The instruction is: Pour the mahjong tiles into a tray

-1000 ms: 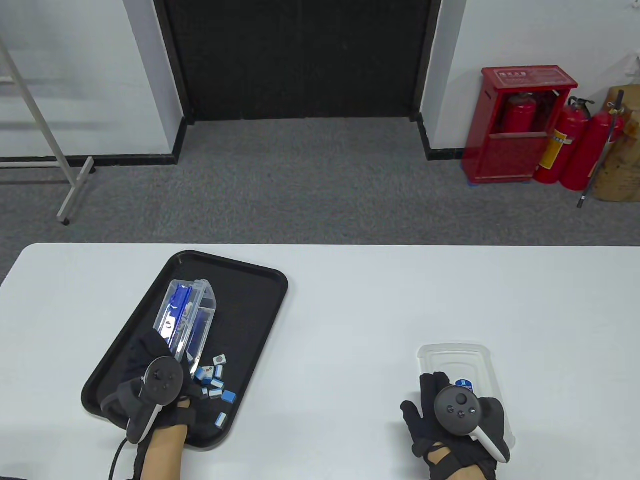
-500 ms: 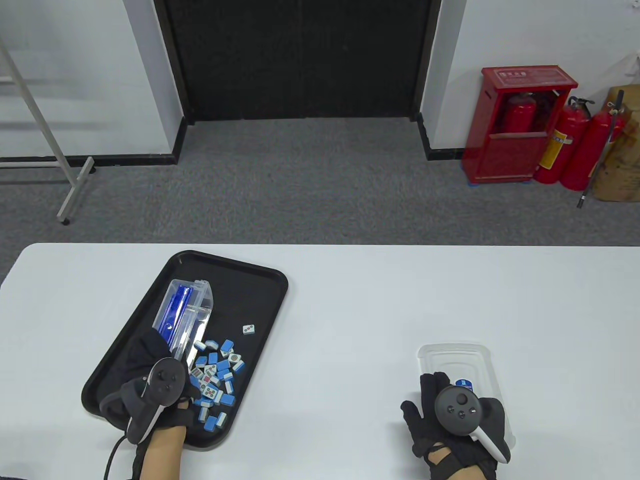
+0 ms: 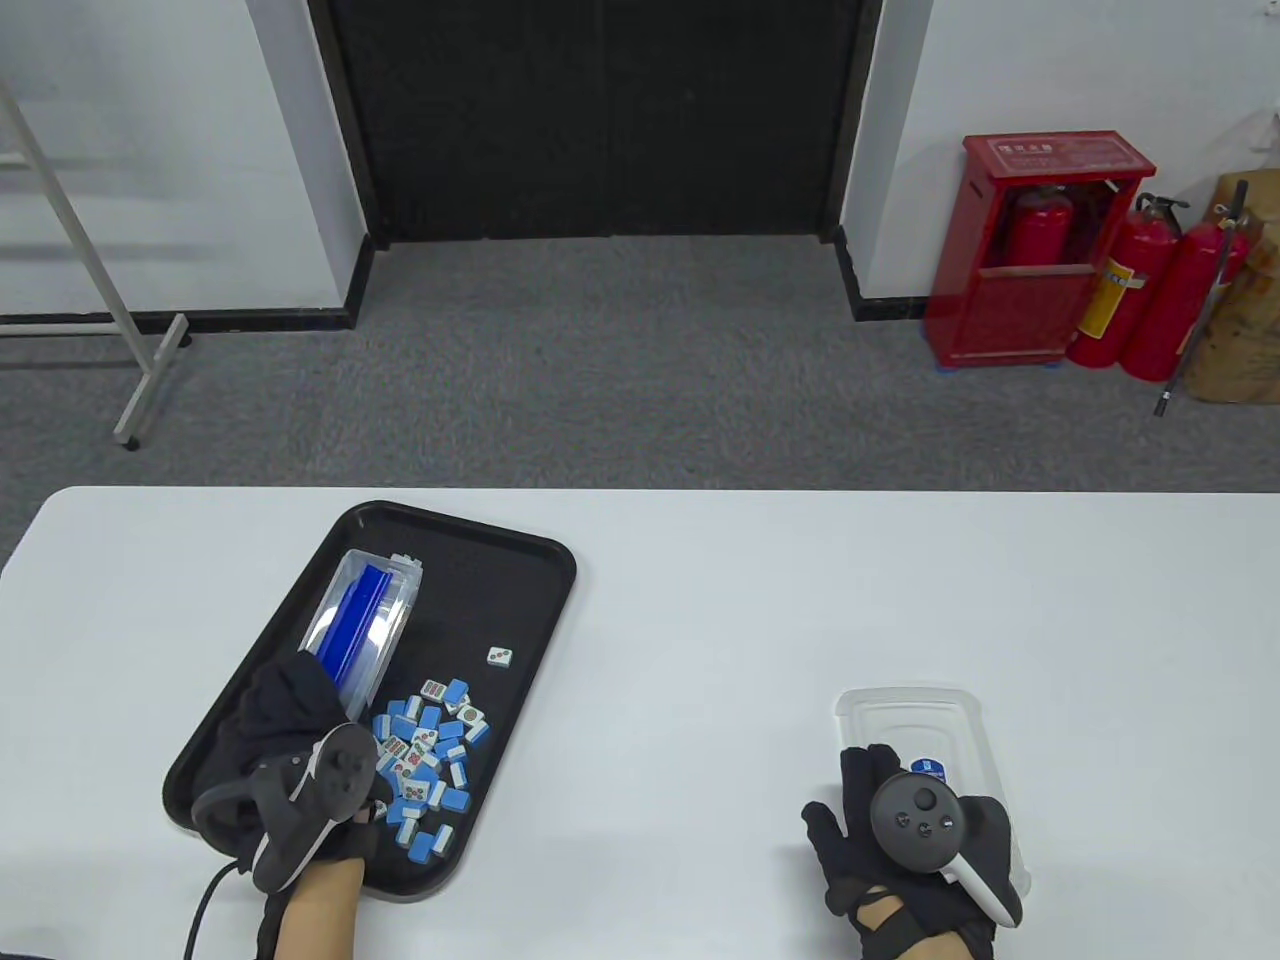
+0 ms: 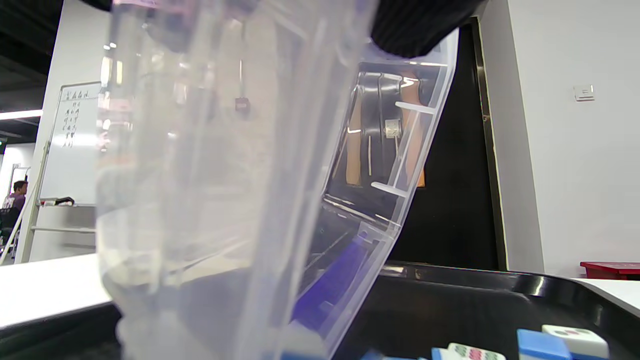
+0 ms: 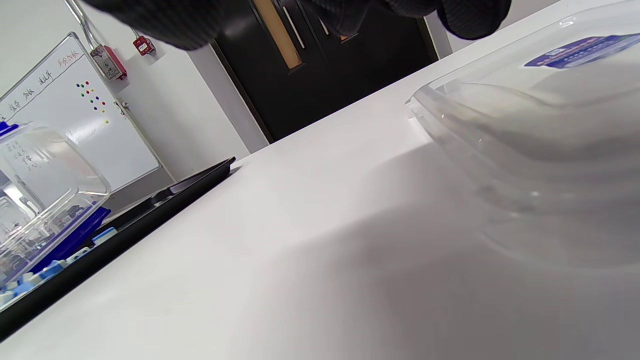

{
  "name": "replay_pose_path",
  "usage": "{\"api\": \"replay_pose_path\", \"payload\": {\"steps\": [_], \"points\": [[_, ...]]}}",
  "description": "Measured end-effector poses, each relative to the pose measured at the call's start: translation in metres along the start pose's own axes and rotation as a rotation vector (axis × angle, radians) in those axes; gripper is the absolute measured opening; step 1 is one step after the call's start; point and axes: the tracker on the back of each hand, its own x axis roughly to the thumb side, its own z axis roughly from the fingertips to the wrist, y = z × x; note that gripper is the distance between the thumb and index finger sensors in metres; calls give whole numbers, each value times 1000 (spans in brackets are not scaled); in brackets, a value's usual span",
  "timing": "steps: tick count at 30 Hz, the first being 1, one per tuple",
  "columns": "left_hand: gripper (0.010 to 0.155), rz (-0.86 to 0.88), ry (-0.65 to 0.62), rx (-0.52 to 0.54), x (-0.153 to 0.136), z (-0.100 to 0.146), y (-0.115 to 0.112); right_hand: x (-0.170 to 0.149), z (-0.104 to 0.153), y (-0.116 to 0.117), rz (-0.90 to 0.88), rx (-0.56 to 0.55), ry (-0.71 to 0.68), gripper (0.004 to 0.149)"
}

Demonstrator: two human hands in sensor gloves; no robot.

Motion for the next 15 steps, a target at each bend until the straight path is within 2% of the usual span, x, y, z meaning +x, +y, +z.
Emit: {"api": "replay_pose_path", "payload": {"steps": [8,11,15], "points": [[77,61,36,66,-10,1,12,0,0,0,-3,0,0,77],[76,192,79,110,-16,2,18,0,0,0,-3,0,0,77],[76,481,205,124,-24,5,23,0,1,0,-1,2,0,77]]}}
